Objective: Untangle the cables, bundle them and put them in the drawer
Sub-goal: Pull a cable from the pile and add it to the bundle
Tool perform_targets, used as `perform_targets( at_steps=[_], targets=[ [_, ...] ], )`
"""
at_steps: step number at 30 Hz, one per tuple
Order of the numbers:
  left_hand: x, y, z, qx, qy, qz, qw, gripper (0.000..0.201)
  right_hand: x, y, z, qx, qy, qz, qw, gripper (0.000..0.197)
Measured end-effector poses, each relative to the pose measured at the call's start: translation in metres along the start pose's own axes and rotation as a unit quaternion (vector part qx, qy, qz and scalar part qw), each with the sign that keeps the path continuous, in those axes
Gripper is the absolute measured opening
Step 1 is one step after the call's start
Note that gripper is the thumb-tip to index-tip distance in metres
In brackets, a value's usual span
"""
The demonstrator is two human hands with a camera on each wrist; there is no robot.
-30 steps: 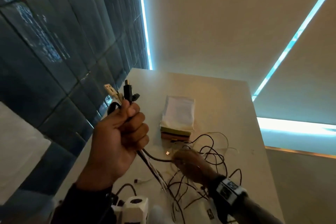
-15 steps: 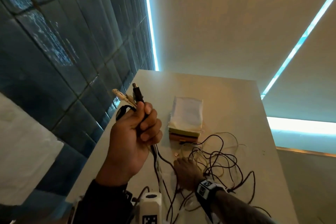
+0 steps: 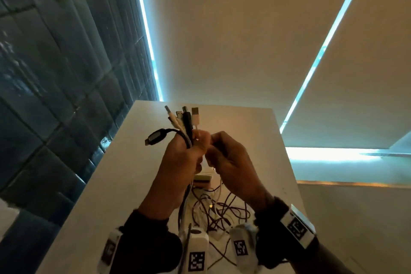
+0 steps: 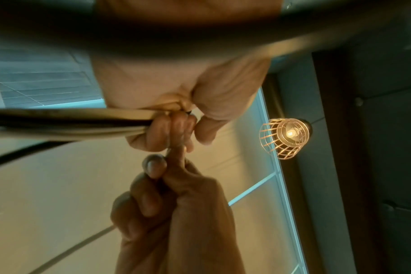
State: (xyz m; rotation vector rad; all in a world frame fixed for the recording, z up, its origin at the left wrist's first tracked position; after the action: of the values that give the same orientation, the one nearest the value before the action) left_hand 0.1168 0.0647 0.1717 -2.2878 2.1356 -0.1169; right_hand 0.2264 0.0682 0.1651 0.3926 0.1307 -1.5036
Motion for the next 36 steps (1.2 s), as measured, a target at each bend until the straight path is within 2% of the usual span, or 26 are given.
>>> perform_targets(
  at_steps=[4,8,10,14,23,28,32,34,36],
  targets=[
    [-0.004,-0.011,-0.002,-0.022,-0.028,-0.016,0.999,0.039,0.002,0.012,-0.004,0.038,0.007,-0.004,0.999,0.017],
    [-0.012,-0.004,-0.008,-0.001,-0.054,-0.072,0.996,0.040,0.009,0.016,-0.018,0.005,-0.015,0.024,1.000,0.026],
    [-0.016,-0.001,-0.007,0.000,-0.044,-0.086,0.995,0.039,0.011,0.016,-0.028,-0.027,-0.035,0.039,0.998,0.028],
    [-0.015,-0.006,-0.022,0.114,-0.052,-0.027,0.992,0.041,0.008,0.012,-0.055,-0.047,-0.078,0.075,0.993,0.030],
    [-0.013,0.008,-0.058,0.184,-0.106,-0.001,0.977,0.051,0.019,0.004,-0.135,0.026,-0.114,0.081,0.990,0.034],
    [-0.011,0.014,-0.054,0.181,-0.091,-0.007,0.979,0.050,0.033,0.011,-0.173,0.080,-0.157,0.051,0.983,0.041],
    [-0.010,0.020,-0.043,0.169,-0.041,-0.002,0.985,0.041,0.027,0.028,-0.147,0.109,-0.172,-0.046,0.978,0.031],
    [-0.010,0.020,-0.036,0.155,-0.016,0.000,0.988,0.038,0.017,0.034,-0.114,0.042,-0.159,-0.075,0.983,0.027],
    [-0.010,0.019,-0.028,0.141,0.005,-0.009,0.990,0.039,0.007,0.035,-0.074,-0.050,-0.127,-0.070,0.988,0.024]
  ],
)
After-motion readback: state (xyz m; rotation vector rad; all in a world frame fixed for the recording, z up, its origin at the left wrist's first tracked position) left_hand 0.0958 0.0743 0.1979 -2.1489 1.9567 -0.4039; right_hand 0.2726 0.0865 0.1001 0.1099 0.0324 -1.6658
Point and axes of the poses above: each hand's wrist, its own x-axis away from the middle knuckle, its own y-axis out of the back of the hand, z = x × y, the point moved 7 cm from there along -x, towards the middle knuckle, and after that the axes turned 7 degrees about -z, right-handed, at the moved point
